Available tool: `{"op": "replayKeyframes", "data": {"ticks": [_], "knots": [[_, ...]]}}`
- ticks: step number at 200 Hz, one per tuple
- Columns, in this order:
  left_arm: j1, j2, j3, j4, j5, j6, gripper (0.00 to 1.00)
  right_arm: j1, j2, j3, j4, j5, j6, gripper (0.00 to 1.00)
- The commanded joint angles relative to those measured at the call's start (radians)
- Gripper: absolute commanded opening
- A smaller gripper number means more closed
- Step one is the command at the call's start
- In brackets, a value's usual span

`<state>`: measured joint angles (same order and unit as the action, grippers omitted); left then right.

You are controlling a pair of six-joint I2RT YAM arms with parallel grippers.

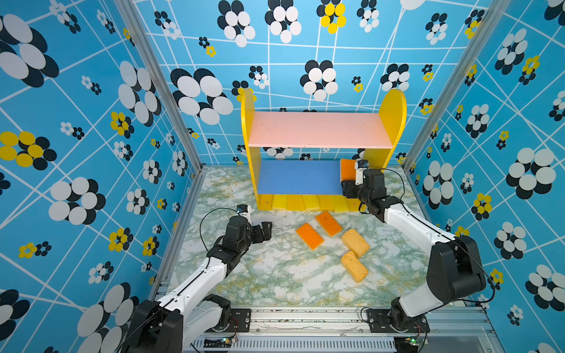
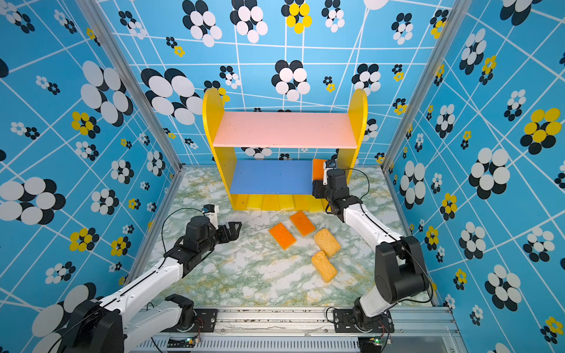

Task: Arrange cleaning sponges on a shelf
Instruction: Place the cleaning sponge at the shelf.

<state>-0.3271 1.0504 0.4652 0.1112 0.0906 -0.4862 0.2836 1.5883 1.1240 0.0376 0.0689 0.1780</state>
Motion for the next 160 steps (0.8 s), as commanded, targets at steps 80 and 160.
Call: {"op": "replayKeyframes", "data": {"ticks": [80,160], "knots": [[0.008,-0.032,0.024,-0.021,-0.001,0.022,0.99,0.0,0.075,0.028,0.033,0.022,-0.018,0.66],[0.008,-0.031,0.024,-0.019,0.001,0.023,0.99,0.0,0.079,0.019,0.019,0.031,0.001,0.89]]}}
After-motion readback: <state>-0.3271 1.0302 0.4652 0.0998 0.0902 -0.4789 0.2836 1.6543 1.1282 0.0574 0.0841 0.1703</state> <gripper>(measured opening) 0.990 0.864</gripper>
